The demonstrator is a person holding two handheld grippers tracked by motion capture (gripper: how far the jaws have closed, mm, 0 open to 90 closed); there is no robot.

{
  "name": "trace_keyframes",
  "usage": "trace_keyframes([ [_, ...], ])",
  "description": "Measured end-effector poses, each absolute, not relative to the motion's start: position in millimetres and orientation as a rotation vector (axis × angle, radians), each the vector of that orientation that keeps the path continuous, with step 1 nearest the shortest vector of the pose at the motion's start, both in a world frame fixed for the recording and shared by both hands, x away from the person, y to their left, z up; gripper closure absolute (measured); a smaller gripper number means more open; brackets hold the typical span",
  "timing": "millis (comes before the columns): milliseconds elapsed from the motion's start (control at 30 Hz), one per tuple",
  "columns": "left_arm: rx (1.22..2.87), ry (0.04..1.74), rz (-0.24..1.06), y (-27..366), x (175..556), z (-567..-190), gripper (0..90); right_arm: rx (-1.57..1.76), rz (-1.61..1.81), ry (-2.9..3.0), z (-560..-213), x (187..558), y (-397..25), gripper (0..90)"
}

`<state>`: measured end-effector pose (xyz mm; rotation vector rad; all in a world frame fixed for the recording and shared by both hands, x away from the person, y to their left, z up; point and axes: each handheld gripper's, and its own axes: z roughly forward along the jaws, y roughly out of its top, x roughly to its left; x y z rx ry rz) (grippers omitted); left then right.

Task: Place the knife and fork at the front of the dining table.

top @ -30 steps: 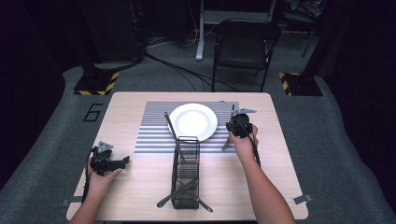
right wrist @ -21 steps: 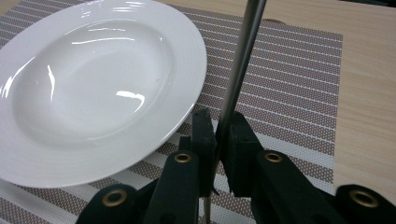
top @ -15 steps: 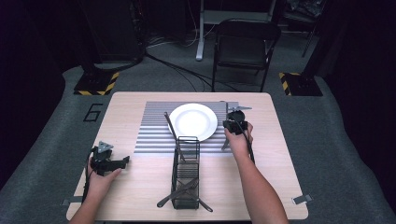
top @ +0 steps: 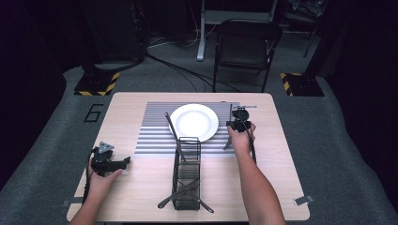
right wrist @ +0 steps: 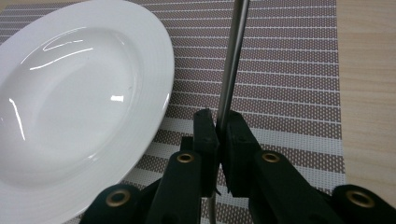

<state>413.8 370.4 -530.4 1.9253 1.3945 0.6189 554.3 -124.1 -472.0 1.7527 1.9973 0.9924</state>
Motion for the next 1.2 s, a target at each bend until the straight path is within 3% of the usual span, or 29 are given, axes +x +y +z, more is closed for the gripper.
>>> trace_keyframes([
  [1200, 1.930, 1.387, 0.613, 369.8, 413.8, -530.2, 13.5, 2.008, 1.015, 1.862, -495.6, 578.0, -120.3, 86.6],
])
